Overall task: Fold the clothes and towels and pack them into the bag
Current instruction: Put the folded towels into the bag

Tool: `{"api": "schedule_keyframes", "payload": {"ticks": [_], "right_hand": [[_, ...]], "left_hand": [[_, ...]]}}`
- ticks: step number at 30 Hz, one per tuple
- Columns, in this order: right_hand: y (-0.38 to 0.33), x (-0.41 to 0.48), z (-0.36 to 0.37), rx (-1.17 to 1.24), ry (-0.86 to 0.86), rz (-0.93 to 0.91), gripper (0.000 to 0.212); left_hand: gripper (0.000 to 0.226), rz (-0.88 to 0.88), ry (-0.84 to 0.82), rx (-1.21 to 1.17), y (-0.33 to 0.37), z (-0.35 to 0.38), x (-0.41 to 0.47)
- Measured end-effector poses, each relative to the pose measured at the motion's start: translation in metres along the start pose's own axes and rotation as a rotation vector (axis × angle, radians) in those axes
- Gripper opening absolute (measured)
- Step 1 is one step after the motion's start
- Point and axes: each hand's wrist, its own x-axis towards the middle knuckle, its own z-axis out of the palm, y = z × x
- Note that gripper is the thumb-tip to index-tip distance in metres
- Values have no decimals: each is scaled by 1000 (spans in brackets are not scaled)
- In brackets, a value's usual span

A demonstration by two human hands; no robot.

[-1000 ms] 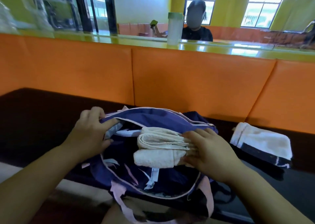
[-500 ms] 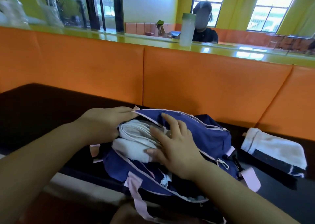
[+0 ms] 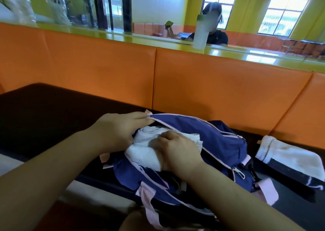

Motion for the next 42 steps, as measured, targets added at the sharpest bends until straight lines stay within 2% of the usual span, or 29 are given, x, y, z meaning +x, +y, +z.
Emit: {"api": "schedule_keyframes", "payload": {"ticks": [3,7,14,18,21,24,27,30,33,35,39,42], "right_hand": [[-2,4,1,52,-205,-87,40],[1,-4,12,200,-488,-137,58],[-3,0,35,223,-550,-160,54],[3,3,46,226,-518,-90,51],[3,-6,50,230,-456,-65,50],[1,-23,45,252,-335,-65,60],[5,-43,37,267,-293,-75,73],[20,-67,27,268,-237,-125,56],[40,-94,10,348,-121,-120,35],[56,-114,-7,370,-52,-62,30],[97,-160,-35,308,101,114,21],[131,-196,-48,311,185,302,24]], "left_hand": [[66,18,25,-5,-3,6,1],[69,25,37,-59,-4,11,2],[71,33,7,-122,24,15,13],[72,8,-31,-138,27,16,17],[66,-21,-20,-249,26,17,11],[49,13,79,-358,27,22,5],[41,43,232,-460,36,26,3],[34,115,407,-431,55,30,6],[26,183,481,-426,82,36,9],[22,262,511,-384,102,42,14],[19,266,364,-520,146,60,33],[20,282,302,-547,180,78,52]]}}
